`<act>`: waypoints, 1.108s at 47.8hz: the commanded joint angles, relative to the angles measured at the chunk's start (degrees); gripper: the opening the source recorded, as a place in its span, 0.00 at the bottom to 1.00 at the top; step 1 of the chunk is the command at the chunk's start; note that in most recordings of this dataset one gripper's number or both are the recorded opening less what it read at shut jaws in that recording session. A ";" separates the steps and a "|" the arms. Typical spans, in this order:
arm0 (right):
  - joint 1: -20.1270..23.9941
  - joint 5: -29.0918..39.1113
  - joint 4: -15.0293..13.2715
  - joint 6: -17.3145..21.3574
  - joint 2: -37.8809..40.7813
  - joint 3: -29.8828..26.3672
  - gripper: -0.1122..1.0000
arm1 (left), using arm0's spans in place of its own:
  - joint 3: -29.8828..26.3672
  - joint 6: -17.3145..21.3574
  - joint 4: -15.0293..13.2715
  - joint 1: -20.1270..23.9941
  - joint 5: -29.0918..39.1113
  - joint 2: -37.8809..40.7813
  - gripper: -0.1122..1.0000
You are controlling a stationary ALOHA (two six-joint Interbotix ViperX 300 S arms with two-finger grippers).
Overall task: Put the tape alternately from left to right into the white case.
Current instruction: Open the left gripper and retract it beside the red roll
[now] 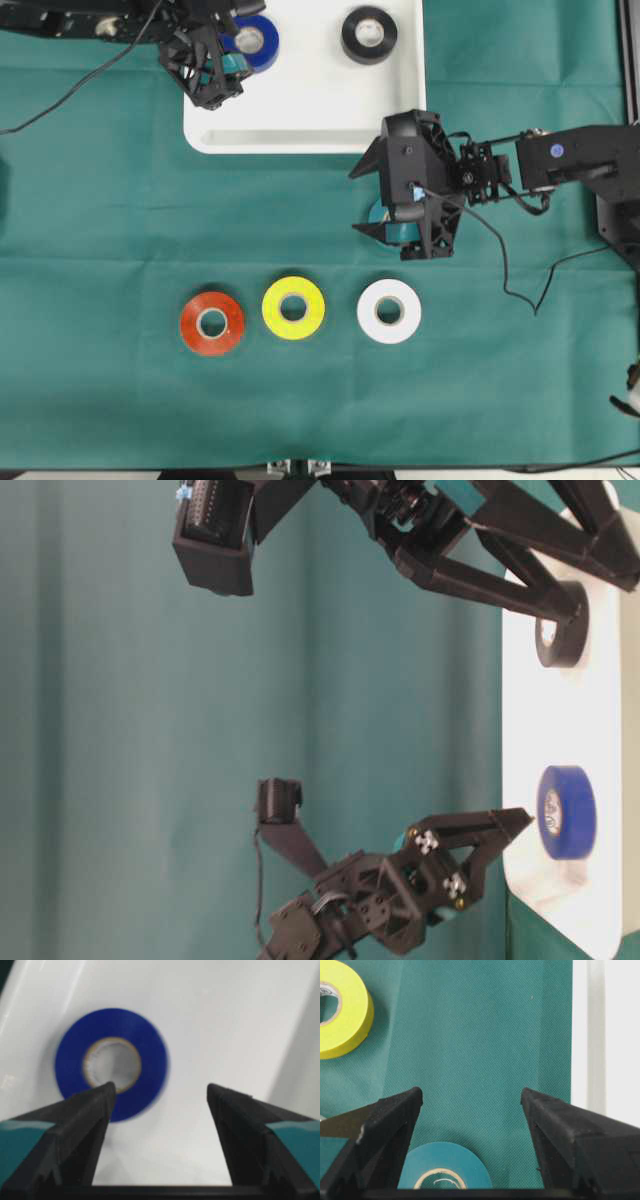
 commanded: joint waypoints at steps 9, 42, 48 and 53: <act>0.18 -0.44 -0.18 -0.09 -0.88 -0.53 0.86 | 3.25 0.09 0.09 -7.65 -0.44 -7.29 0.95; 0.18 -0.44 -0.26 -0.18 -0.79 -0.88 0.86 | 11.69 -0.26 0.09 -23.64 -0.35 -14.68 0.94; 0.18 -0.44 -0.26 -0.09 -0.88 -0.88 0.86 | 11.95 -0.26 0.09 -24.96 -0.44 -14.59 0.93; 0.18 -0.35 -0.26 -0.09 -0.79 -0.79 0.86 | 12.30 -0.35 0.09 -26.19 -0.44 -14.50 0.88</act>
